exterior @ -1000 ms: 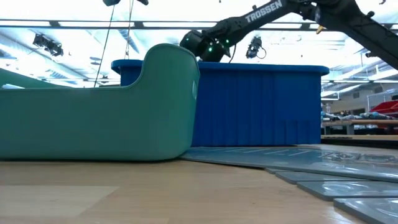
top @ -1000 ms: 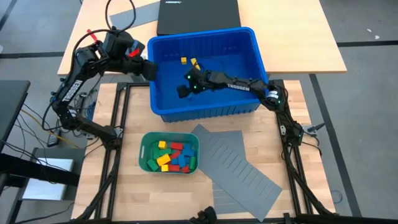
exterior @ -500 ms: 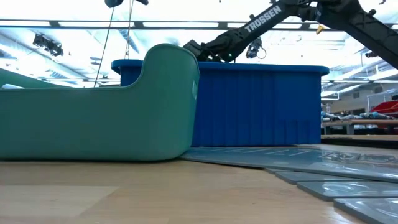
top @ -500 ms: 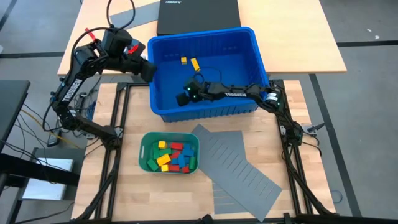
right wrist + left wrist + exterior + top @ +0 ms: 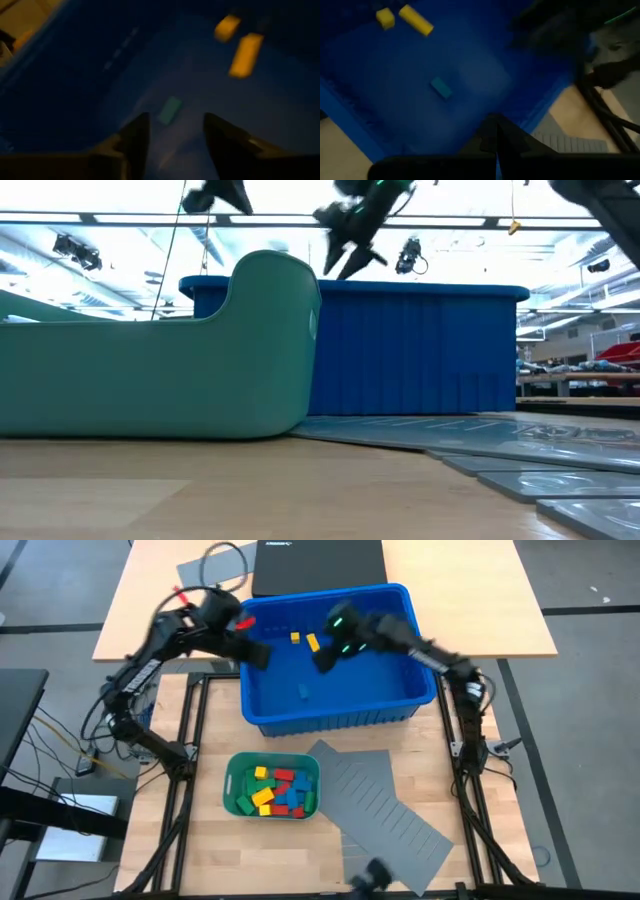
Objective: Sort Items/Unsort Items
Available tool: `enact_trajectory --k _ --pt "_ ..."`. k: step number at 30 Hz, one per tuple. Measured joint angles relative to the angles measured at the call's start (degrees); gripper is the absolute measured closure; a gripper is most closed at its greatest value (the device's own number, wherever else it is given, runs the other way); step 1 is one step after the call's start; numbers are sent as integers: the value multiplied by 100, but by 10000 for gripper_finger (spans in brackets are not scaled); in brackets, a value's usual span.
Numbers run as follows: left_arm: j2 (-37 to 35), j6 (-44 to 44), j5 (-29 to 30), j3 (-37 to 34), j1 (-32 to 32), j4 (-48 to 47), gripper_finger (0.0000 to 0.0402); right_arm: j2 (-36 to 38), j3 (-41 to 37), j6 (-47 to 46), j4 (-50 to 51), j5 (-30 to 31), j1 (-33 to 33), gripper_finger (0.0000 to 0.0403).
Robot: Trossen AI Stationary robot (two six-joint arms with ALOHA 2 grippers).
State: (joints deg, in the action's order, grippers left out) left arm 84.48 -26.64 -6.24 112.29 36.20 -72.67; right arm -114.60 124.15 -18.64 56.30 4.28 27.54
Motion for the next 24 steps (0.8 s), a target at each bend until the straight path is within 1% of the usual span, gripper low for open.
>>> enact_trajectory --k 3,7,8,9,12,14,16,19,21,24 --pt "273 -398 88 -222 -36 171 397 422 142 387 476 -246 541 279" --pt "665 -886 107 -481 -111 671 397 794 123 862 888 -305 1258 377" --pt "784 -997 107 -531 -127 840 397 901 123 994 902 -314 1423 390" --pt "900 -1117 112 -575 -138 1008 397 1001 126 1131 921 -362 1576 393" --pt "1344 -1379 171 -590 -183 1406 397 1214 134 1415 1002 -670 2017 383" --pt "1656 -1458 259 -590 -211 1480 397 1262 130 1575 1069 -911 2266 383" --pt "1967 -1558 391 -592 -248 1482 397 1325 125 1739 1120 -1090 2501 390" --pt "2391 -1713 596 -596 -293 1240 397 1403 132 1875 1160 -1226 2772 400" --pt "2609 -1871 724 -596 -299 1152 397 1400 129 1928 1260 -1354 2895 398" --pt "2920 -2053 739 -594 -294 1157 394 1392 129 1983 1302 -1587 3032 394"
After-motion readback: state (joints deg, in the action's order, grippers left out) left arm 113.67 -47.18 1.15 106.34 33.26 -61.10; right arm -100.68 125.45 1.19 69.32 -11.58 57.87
